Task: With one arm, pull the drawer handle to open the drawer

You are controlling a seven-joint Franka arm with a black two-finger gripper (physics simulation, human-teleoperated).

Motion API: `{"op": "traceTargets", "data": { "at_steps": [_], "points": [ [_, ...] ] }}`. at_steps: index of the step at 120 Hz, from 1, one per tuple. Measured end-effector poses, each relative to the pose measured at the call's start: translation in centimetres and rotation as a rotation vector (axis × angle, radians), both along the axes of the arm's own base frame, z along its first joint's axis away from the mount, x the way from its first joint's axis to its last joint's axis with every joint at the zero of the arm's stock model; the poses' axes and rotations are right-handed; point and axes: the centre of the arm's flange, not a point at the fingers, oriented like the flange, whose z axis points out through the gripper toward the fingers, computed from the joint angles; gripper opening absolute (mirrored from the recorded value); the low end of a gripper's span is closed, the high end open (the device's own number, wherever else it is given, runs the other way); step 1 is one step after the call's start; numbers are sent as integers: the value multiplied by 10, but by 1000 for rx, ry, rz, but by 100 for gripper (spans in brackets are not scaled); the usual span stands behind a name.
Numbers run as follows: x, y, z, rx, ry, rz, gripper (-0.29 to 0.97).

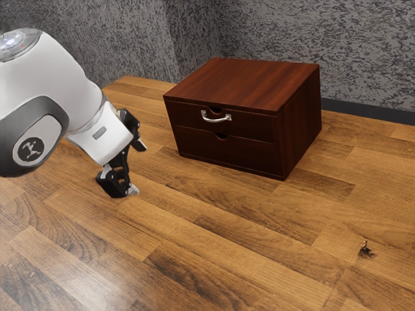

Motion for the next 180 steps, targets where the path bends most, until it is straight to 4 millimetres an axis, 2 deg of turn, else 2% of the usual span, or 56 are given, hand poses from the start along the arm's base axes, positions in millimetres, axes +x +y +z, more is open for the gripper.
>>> {"op": "traceTargets", "data": {
  "at_steps": [11, 19, 60, 82, 96, 110, 137, 150, 167, 180],
  "points": [
    [35, 0, -8, 17, -49, -56, 68],
    [53, 4, -11, 26, -76, -83, 68],
    [115, 10, -34, 54, -124, -181, 68],
    [144, 31, -56, 70, -103, -187, 68],
    [150, 58, -64, 80, -96, -165, 68],
    [154, 82, -62, 92, -105, -143, 68],
    [169, 73, -64, 99, -113, -180, 68],
    [173, 74, -68, 98, -108, -187, 68],
    [174, 72, -62, 98, -115, -196, 68],
    [182, 80, -66, 98, -111, -191, 68]
  ]
}}
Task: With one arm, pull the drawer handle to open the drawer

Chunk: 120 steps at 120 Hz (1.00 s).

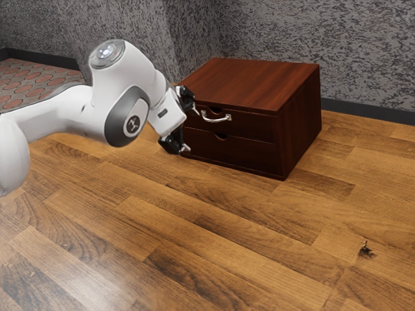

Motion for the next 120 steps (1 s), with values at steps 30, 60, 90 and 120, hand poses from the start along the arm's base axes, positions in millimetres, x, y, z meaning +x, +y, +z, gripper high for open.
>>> {"op": "traceTargets", "data": {
  "at_steps": [30, 60, 90, 120],
  "points": [
    [23, -1, -8, -2, 2, -16, 68],
    [34, 5, -20, -5, 16, -16, 68],
    [37, -3, -22, -13, 22, -35, 68],
    [43, -4, -34, -17, 36, -40, 69]
  ]
}}
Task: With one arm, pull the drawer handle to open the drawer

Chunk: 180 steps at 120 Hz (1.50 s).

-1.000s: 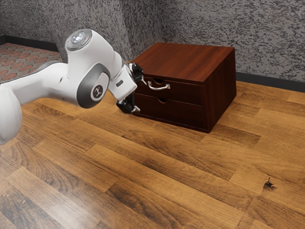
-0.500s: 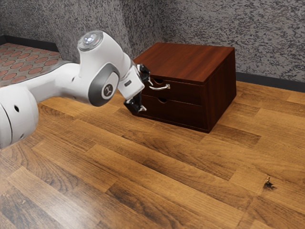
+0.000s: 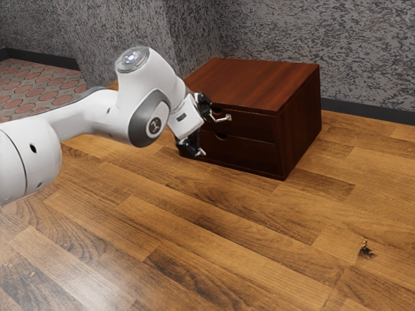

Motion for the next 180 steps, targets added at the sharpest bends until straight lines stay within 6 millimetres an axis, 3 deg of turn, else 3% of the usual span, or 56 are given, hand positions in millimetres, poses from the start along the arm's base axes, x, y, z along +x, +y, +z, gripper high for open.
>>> {"op": "traceTargets", "data": {
  "at_steps": [22, 70, 98, 119, 142, 162, 180],
  "points": [
    [9, 5, 9, -5, -28, 5, 68],
    [16, 11, -8, -17, -7, 12, 68],
    [11, 12, -1, -34, -16, 21, 45],
    [-17, 4, 13, -34, -3, 20, 31],
    [-45, 0, 13, -35, 25, 26, 32],
    [-78, -6, 29, -30, 18, 28, 28],
    [-98, -15, 27, -30, 33, 24, 29]
  ]
}}
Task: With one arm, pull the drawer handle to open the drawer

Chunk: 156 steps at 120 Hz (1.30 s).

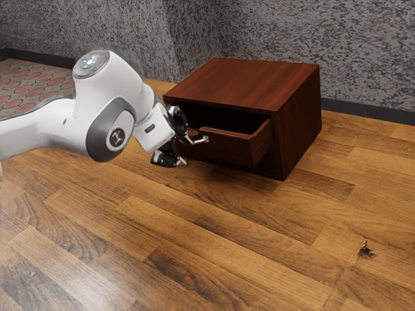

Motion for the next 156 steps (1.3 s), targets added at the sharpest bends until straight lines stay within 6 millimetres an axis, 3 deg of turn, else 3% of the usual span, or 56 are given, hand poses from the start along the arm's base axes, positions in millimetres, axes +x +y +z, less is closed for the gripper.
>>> {"op": "traceTargets", "data": {
  "at_steps": [28, 52, 68, 93, 125, 156],
  "points": [
    [-9, -7, 9, -7, -23, -3, 30],
    [1, -4, 15, -14, -58, 4, 30],
    [15, 2, 0, -21, -45, 10, 30],
    [15, 20, -5, -20, -41, 40, 31],
    [19, 21, -16, -23, -29, 41, 34],
    [-2, 18, -10, -20, -25, 45, 29]
  ]
}}
